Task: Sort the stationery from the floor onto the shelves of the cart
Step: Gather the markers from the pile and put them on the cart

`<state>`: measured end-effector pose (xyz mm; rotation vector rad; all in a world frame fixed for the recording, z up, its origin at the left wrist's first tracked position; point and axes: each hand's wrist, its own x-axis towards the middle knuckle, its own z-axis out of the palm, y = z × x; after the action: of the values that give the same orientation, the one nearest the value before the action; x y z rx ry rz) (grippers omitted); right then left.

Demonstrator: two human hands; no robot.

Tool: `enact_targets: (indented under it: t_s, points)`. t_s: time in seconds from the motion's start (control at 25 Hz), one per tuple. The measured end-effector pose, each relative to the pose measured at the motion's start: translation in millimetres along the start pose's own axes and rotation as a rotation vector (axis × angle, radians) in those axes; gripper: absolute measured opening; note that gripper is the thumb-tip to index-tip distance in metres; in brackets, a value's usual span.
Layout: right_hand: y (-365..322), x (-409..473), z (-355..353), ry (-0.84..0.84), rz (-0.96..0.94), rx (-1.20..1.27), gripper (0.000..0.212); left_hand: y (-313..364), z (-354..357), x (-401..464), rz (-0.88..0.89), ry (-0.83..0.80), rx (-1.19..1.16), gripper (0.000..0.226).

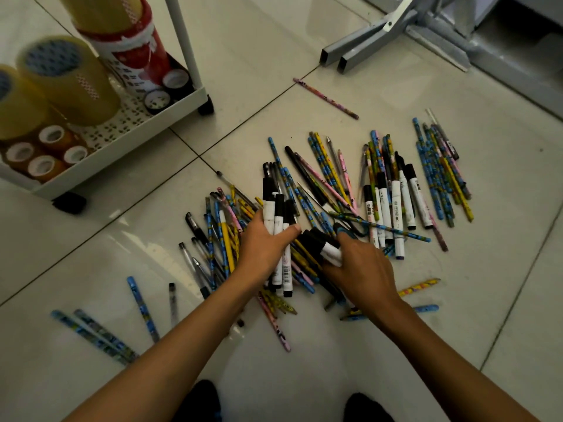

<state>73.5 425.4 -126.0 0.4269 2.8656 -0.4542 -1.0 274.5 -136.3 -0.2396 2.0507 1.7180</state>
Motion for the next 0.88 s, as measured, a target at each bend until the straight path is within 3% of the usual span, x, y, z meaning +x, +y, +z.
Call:
enact_targets:
  t_s: [0.08,0.2,0.32,0.44,0.68,0.88]
  points:
    - [1.5,4.1,-7.4,-0.050,0.111,0.324,0.031,3.0,-4.0,-3.0,0.016,-0.007,-0.033,0.038]
    - [-9.9,21.0,-32.5,-0.118,0.340,1.056,0.014,13.2,-18.9,-2.2,0.033,0.072,-0.100,0.035]
    - [-44.6,52.3,-44.0,-0.111,0.351,1.366,0.008,35.3,-41.4,13.7,0.121,0.213,-0.140,0.019]
    - [-90.4,91.7,-41.6,0.096,0.162,1.375,0.012,55.9,-65.7,46.6,0.263,0.313,-0.139,0.023]
    - [-164.9,151.2,-22.9,0.332,-0.222,1.350,0.062,66.6,-91.3,107.8,0.454,0.376,-0.063,0.039]
    - [-176.6,172.0,20.7,0.316,-0.211,1.279,0.043,44.9,-100.0,131.8,0.496,0.436,-0.007,0.032]
